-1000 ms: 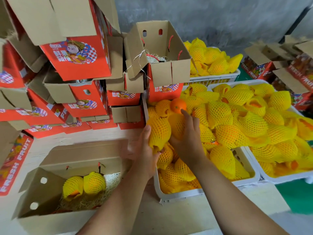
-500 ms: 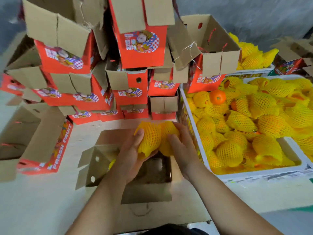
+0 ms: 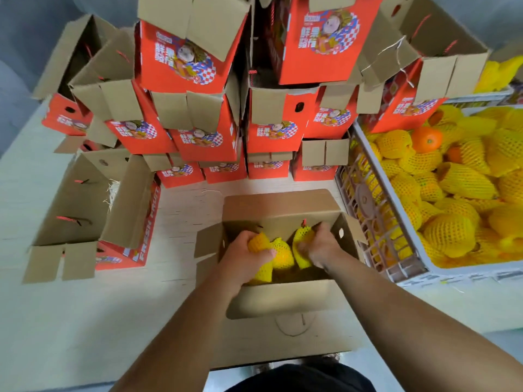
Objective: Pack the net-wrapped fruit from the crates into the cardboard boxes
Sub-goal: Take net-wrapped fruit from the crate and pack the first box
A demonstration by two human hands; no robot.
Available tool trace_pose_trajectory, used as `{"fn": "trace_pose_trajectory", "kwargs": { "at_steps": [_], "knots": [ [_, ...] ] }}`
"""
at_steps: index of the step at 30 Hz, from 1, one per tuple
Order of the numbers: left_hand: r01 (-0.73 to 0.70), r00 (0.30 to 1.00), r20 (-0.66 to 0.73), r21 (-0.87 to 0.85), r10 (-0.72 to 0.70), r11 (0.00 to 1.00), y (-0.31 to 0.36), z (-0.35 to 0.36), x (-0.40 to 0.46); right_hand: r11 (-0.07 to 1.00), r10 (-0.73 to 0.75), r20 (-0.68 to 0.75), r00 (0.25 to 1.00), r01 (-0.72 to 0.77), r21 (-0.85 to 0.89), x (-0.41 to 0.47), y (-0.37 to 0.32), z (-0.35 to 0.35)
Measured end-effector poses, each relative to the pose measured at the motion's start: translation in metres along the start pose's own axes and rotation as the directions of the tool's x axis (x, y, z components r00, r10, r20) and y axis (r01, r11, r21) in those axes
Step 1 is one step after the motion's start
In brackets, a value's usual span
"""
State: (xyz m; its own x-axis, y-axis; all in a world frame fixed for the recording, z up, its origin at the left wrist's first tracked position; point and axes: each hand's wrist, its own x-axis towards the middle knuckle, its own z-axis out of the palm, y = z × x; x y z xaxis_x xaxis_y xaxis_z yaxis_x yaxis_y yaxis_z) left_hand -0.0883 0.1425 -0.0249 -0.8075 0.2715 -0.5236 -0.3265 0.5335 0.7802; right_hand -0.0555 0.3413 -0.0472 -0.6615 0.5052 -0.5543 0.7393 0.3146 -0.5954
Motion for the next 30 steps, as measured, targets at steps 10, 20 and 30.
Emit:
{"fn": "trace_pose_trajectory", "kwargs": {
  "at_steps": [10,20,30],
  "knots": [
    [0.084,0.988,0.066,0.529,-0.140,0.844,-0.011,0.011,0.025,0.864,-0.155,0.105,0.982,0.186,-0.467,-0.013,-0.011,-0.002],
    [0.296,0.952,0.203,-0.399,-0.231,0.868,0.009,-0.004,0.021,0.931,-0.134,0.558,0.819,-0.090,0.355,-0.045,-0.023,0.001],
    [-0.030,0.999,-0.045,-0.445,0.011,0.895,0.014,-0.013,0.005,0.718,-0.085,0.496,0.864,0.398,-0.570,-0.030,-0.035,0.070]
  ]
}}
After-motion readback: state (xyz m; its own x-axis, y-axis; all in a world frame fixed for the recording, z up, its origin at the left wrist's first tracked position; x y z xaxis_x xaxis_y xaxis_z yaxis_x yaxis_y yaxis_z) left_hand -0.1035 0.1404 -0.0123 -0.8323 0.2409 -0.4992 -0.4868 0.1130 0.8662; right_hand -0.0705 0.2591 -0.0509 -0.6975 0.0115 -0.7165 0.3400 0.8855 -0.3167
